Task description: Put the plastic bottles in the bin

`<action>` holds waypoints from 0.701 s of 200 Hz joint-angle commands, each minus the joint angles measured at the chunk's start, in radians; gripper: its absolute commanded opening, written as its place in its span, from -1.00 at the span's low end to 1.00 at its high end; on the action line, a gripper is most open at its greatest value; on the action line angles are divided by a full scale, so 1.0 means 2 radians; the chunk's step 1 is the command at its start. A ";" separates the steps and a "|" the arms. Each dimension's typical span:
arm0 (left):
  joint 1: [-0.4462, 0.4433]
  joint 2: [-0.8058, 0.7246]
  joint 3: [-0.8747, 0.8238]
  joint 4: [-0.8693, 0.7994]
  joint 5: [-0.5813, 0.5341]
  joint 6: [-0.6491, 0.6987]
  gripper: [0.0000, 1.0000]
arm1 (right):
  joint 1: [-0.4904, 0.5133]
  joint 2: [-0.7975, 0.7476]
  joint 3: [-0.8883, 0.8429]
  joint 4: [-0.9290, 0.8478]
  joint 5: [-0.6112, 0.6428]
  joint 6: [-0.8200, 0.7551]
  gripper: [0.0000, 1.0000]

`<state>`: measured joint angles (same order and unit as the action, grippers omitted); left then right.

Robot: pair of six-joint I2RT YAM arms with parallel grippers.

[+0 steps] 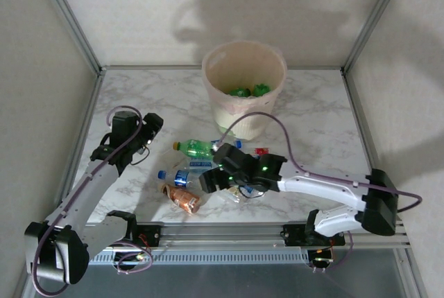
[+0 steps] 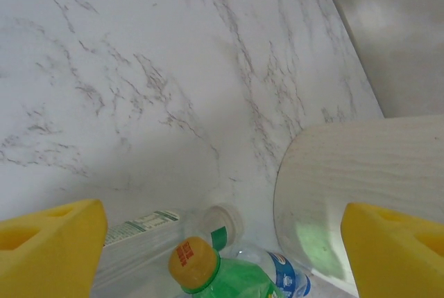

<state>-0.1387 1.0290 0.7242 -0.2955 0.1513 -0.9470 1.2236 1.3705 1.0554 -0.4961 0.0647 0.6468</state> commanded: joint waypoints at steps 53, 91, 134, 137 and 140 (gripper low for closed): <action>0.017 0.015 0.009 -0.006 -0.036 0.007 0.76 | 0.057 0.175 0.098 0.000 -0.010 -0.072 0.66; 0.020 0.015 0.008 -0.010 -0.032 0.017 0.78 | 0.064 0.225 0.134 -0.021 0.000 -0.078 0.64; 0.027 0.009 0.008 -0.013 -0.030 0.025 0.79 | 0.077 0.263 0.157 -0.045 -0.008 -0.093 0.69; 0.028 0.009 0.008 -0.013 -0.030 0.025 0.79 | 0.077 0.264 0.158 -0.047 -0.009 -0.094 0.69; 0.029 0.009 0.008 -0.014 -0.029 0.025 0.79 | 0.077 0.266 0.159 -0.049 -0.009 -0.095 0.70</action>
<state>-0.0994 1.0573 0.7242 -0.2962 0.1070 -0.9222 1.3563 1.8641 1.3403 -0.5297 0.0505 0.4870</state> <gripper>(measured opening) 0.892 0.841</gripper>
